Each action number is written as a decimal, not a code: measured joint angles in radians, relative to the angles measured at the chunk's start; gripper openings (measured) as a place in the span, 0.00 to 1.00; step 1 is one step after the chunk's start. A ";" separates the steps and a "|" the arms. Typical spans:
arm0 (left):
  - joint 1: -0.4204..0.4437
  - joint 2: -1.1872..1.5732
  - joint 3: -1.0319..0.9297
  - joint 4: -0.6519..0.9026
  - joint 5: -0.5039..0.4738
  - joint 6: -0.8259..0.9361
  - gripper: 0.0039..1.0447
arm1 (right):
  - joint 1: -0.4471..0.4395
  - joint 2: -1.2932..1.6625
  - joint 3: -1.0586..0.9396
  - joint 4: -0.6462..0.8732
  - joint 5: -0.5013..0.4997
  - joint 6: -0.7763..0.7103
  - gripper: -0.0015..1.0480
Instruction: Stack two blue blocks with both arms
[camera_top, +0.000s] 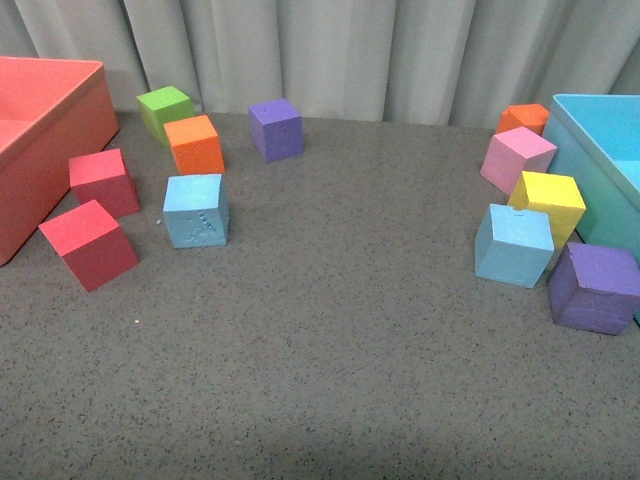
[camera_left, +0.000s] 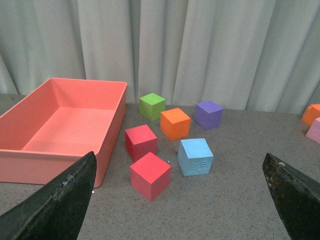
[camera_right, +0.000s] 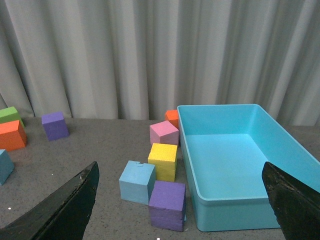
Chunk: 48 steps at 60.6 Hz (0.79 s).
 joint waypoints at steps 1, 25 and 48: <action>0.000 0.000 0.000 0.000 0.000 0.000 0.94 | 0.000 0.000 0.000 0.000 0.000 0.000 0.91; 0.000 0.000 0.000 0.000 0.000 0.000 0.94 | 0.000 0.000 0.000 0.000 0.000 0.000 0.91; 0.000 0.000 0.000 0.000 0.000 0.000 0.94 | 0.000 0.000 0.000 0.000 0.000 0.000 0.91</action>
